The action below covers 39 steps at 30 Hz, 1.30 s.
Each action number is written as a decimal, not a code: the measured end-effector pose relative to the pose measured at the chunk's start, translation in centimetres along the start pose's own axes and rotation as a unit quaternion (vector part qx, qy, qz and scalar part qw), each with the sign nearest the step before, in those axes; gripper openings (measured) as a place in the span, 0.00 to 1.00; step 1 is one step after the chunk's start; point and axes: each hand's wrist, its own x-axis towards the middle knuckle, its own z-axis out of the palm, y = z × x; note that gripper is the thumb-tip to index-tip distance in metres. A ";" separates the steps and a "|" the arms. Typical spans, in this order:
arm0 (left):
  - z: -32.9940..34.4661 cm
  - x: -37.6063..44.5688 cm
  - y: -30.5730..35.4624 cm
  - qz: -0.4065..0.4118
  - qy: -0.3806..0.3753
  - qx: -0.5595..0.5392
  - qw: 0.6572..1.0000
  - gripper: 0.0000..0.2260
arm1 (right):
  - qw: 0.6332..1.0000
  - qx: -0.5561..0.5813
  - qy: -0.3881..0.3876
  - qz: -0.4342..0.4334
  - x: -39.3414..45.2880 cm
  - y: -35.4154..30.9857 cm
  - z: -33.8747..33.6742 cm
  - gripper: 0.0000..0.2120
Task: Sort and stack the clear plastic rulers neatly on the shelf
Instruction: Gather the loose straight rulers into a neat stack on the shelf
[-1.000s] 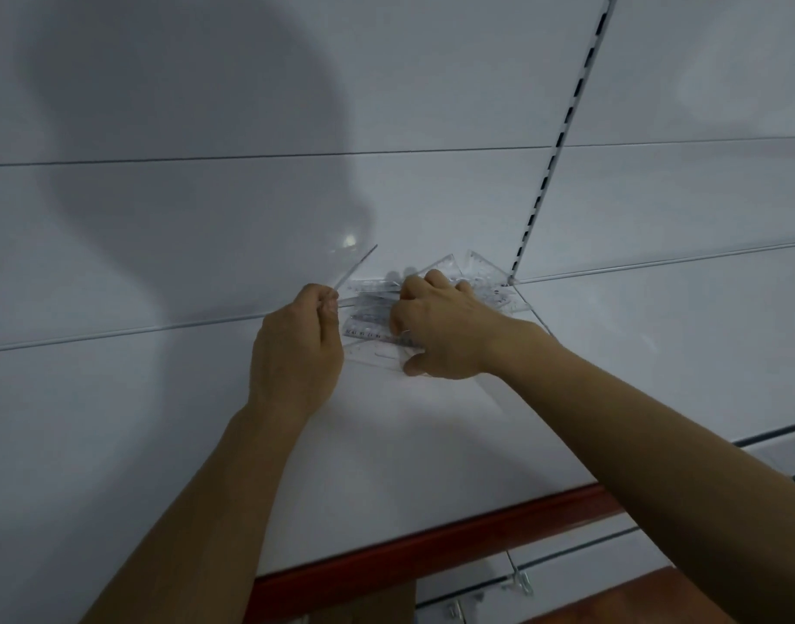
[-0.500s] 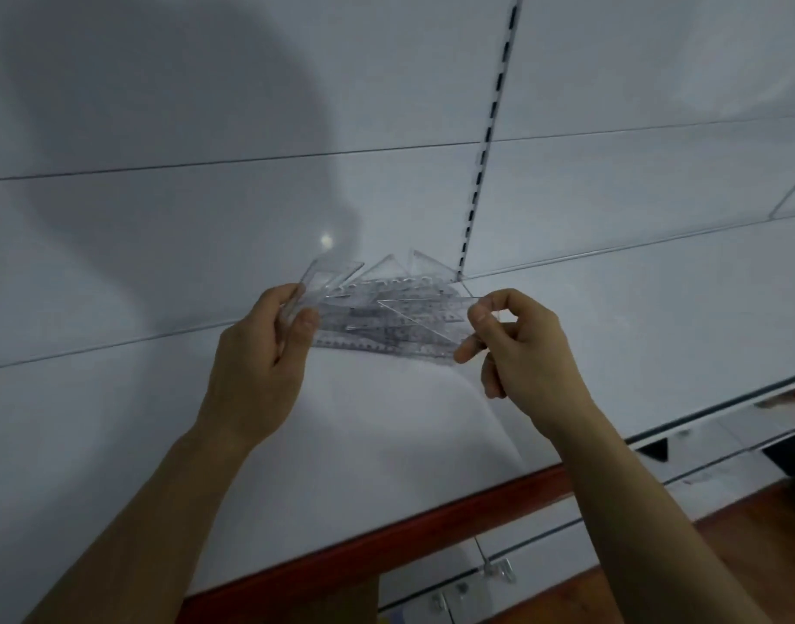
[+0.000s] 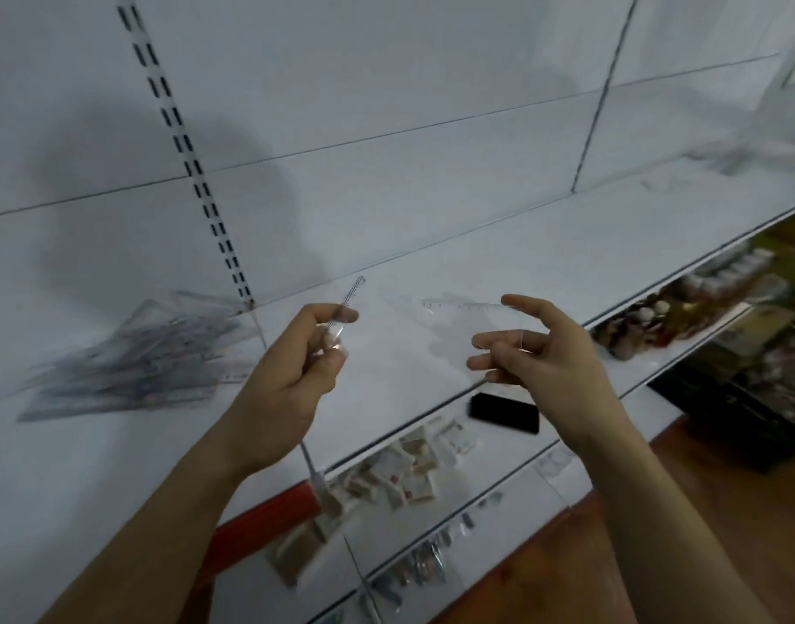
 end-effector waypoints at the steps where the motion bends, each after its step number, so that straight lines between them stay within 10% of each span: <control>1: 1.8 1.2 0.7 0.000 -0.010 -0.011 1.000 0.12 | 1.000 0.012 0.019 0.004 0.3 0.0 -2.1 0.15; 12: 19.8 14.4 6.8 0.064 -0.131 -0.034 0.989 0.13 | 0.965 -0.111 0.237 -0.023 1.5 1.1 -23.7 0.07; 21: 31.3 27.5 8.9 0.112 -0.213 -0.008 0.971 0.17 | 0.962 -0.018 0.271 -0.001 6.6 1.1 -35.4 0.10; 39: 45.6 52.8 4.9 0.179 -0.116 0.038 0.976 0.17 | 0.943 -0.186 0.276 -0.009 31.5 1.4 -53.1 0.18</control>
